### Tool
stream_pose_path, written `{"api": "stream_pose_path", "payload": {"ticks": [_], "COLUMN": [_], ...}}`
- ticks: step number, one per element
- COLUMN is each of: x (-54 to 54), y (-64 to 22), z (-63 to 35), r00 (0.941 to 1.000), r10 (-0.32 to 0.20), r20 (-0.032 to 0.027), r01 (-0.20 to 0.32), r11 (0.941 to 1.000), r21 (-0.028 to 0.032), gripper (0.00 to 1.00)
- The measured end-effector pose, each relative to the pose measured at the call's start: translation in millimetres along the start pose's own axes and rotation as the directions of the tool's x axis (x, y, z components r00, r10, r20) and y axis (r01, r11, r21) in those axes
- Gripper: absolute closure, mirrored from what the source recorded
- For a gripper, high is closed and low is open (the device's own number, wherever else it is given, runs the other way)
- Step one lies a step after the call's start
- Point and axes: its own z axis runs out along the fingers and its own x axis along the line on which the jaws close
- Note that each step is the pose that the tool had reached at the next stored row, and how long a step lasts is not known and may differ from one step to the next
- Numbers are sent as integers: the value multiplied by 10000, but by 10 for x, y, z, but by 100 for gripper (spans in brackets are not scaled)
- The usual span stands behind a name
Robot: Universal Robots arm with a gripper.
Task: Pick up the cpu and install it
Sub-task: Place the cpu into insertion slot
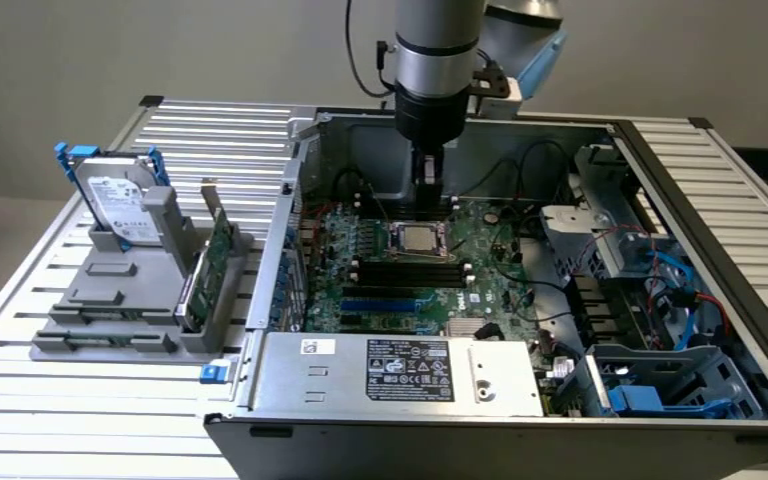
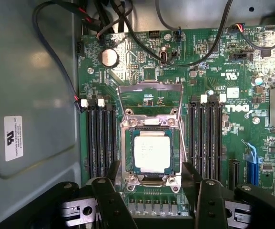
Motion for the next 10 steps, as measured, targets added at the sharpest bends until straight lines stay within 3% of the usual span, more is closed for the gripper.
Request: {"api": "stream_pose_path", "payload": {"ticks": [5, 10], "x": [3, 13], "y": [2, 18], "z": [-36, -141], "r00": [10000, 10000], "r10": [3, 7], "r20": [-9, -8], "r01": [-3, -7], "r11": [10000, 10000], "r21": [1, 59], "gripper": [37, 37]}}
